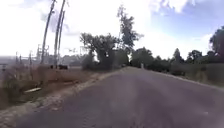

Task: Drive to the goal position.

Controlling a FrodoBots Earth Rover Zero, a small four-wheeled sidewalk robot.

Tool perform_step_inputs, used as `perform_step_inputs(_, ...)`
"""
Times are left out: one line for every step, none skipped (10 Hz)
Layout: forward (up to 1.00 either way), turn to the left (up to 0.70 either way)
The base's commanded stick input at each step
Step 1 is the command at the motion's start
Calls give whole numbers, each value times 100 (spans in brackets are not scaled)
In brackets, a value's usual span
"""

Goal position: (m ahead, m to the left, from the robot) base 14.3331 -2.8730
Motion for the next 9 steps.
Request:
perform_step_inputs(100, 0)
perform_step_inputs(100, 0)
perform_step_inputs(100, 0)
perform_step_inputs(100, 0)
perform_step_inputs(100, 0)
perform_step_inputs(100, 0)
perform_step_inputs(100, 0)
perform_step_inputs(100, 0)
perform_step_inputs(100, 0)
